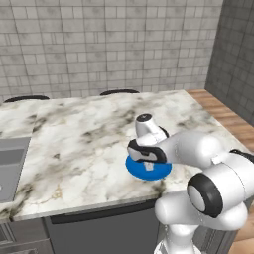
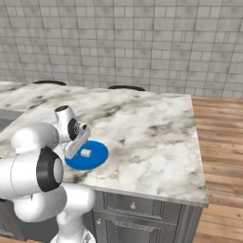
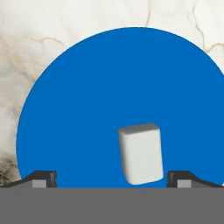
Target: Pick up the marshmallow and place it in the cup of hot chocolate on the dining counter.
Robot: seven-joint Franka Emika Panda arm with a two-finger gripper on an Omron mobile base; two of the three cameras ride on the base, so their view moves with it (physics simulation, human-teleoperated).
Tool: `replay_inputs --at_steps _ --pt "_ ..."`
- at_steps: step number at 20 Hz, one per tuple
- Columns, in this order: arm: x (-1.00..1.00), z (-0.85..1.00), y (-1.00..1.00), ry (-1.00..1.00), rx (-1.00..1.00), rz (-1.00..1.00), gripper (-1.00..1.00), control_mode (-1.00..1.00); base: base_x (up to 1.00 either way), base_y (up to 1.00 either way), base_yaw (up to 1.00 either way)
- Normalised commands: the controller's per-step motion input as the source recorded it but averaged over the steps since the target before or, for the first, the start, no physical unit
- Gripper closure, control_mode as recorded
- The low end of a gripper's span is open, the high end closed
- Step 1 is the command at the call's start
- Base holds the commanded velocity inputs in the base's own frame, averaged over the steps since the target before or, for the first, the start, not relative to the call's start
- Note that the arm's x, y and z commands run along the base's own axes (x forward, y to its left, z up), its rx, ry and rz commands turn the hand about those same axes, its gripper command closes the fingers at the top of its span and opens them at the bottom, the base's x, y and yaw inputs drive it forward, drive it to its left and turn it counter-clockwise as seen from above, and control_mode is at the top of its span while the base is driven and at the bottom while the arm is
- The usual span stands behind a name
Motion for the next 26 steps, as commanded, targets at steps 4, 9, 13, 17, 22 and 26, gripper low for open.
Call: replay_inputs --at_steps 4,9,13,17,22,26 --pt "0.19 -0.19 0.0 0.0 0.0 0.0 -1.0 -1.0 0.0 0.0 0.0" --pt "0.22 -0.19 0.0 0.01 0.0 0.0 -1.0 -1.0 0.0 0.0 0.0" --pt "0.17 -0.2 0.0 0.0 0.0 0.0 -1.0 -1.0 0.0 0.0 0.0" --pt "0.05 -0.17 0.0 0.0 0.0 0.0 -1.0 -1.0 0.0 0.0 0.0" --pt "0.0 -0.15 -0.01 0.0 0.0 0.0 -1.0 -1.0 0.0 0.0 0.0" --pt "0.0 -0.07 -0.06 0.0 0.0 0.0 -1.0 -1.0 0.0 0.0 0.0"
